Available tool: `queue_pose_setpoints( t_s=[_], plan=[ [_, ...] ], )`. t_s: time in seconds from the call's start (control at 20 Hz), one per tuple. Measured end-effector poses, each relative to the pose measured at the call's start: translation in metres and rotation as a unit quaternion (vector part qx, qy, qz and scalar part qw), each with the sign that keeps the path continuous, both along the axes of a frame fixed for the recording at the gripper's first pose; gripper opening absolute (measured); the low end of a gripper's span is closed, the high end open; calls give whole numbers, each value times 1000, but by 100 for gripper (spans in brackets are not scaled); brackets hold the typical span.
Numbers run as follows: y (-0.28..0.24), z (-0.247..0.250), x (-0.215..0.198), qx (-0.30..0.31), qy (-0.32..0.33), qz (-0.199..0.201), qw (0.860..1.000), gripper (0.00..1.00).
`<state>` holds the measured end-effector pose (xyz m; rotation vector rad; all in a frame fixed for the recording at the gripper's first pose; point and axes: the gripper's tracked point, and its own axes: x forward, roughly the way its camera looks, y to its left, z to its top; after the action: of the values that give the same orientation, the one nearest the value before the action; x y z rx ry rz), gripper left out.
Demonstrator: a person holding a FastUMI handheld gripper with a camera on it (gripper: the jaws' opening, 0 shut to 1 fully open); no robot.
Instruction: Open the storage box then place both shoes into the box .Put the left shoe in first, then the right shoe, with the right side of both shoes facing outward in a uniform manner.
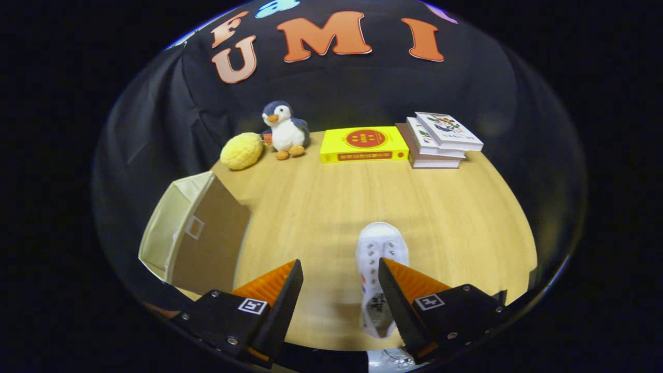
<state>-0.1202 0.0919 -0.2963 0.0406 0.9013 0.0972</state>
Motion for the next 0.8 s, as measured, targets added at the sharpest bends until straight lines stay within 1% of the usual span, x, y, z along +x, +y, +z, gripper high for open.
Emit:
queue_pose_setpoints(
  t_s=[0.1,0.2,0.4,0.55,0.7,0.8],
  plan=[
    [-29,-20,-13,-42,19,0,999,85],
    [-46,-34,-23,-63,35,0,997,82],
    [-58,-63,-42,-69,64,3,996,76],
    [-65,-84,-45,-73,77,1,994,71],
    [-74,-96,-37,-84,64,0,994,61],
    [-68,-106,-31,-66,59,-2,996,52]
  ],
)
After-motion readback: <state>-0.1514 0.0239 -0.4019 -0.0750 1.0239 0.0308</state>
